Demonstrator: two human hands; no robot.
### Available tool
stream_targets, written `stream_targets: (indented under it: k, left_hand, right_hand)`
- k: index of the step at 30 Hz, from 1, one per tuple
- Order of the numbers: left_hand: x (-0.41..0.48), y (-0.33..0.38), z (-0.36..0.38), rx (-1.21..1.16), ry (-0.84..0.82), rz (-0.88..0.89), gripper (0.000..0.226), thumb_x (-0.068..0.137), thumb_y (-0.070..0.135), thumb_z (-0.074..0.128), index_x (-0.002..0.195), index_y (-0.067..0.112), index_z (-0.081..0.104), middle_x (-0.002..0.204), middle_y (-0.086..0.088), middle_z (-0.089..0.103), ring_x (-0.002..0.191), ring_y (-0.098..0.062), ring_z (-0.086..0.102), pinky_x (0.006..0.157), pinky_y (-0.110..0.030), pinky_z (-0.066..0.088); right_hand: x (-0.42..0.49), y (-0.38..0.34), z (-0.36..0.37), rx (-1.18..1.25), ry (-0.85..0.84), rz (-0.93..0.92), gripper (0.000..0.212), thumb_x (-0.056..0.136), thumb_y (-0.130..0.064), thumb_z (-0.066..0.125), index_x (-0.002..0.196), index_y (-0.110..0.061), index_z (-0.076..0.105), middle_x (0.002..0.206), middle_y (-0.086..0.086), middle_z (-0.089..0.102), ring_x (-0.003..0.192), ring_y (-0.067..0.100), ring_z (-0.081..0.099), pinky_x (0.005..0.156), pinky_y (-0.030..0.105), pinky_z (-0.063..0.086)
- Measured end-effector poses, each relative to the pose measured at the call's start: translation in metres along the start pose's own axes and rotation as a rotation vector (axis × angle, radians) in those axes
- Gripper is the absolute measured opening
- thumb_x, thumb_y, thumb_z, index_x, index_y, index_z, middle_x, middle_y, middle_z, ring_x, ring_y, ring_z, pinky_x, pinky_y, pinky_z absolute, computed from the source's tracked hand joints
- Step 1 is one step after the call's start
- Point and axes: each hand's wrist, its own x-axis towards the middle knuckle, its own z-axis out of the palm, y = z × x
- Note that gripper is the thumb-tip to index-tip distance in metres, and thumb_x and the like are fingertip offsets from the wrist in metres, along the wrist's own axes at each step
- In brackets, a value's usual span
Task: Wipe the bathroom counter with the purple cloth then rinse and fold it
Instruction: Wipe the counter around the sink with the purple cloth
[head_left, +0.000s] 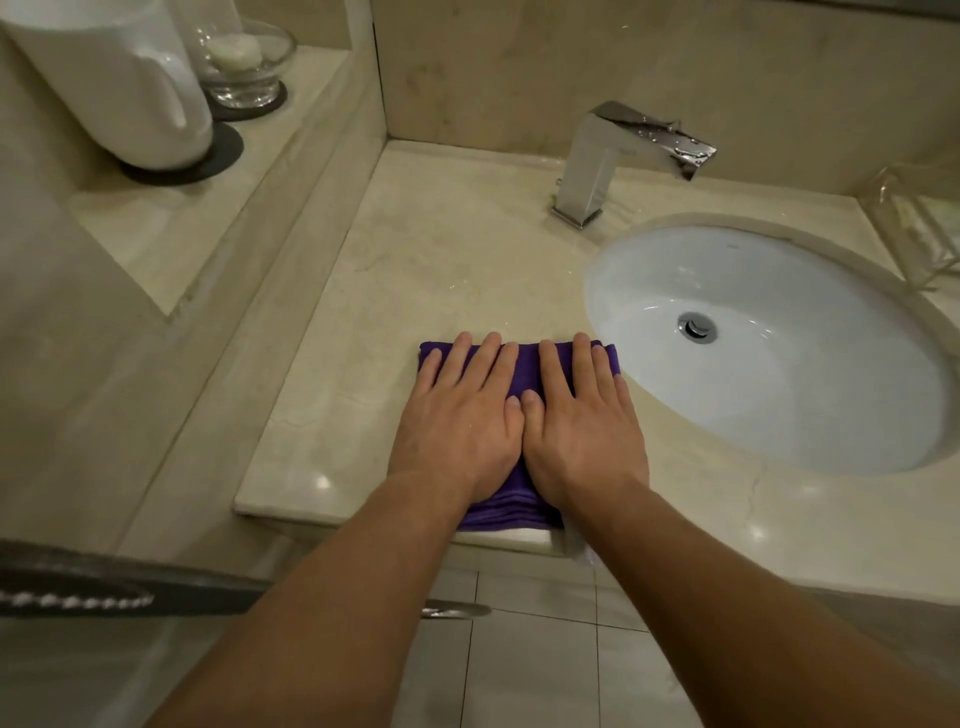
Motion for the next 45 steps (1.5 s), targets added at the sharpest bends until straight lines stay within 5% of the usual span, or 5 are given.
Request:
stream_targets:
  k: [45]
  left_hand:
    - [0.171, -0.065, -0.008, 0.028, 0.052, -0.118, 0.06, 0.098, 0.039, 0.012, 0.155, 0.023, 0.025, 0.161, 0.003, 0.026, 0.15, -0.018, 0.017, 0.123, -0.041, 0.013]
  right_hand:
    - [0.193, -0.023, -0.012, 0.02, -0.027, -0.078, 0.061, 0.104, -0.046, 0.012, 0.159, -0.025, -0.003, 0.166, 0.007, -0.013, 0.152, 0.022, -0.014, 0.124, 0.04, -0.006]
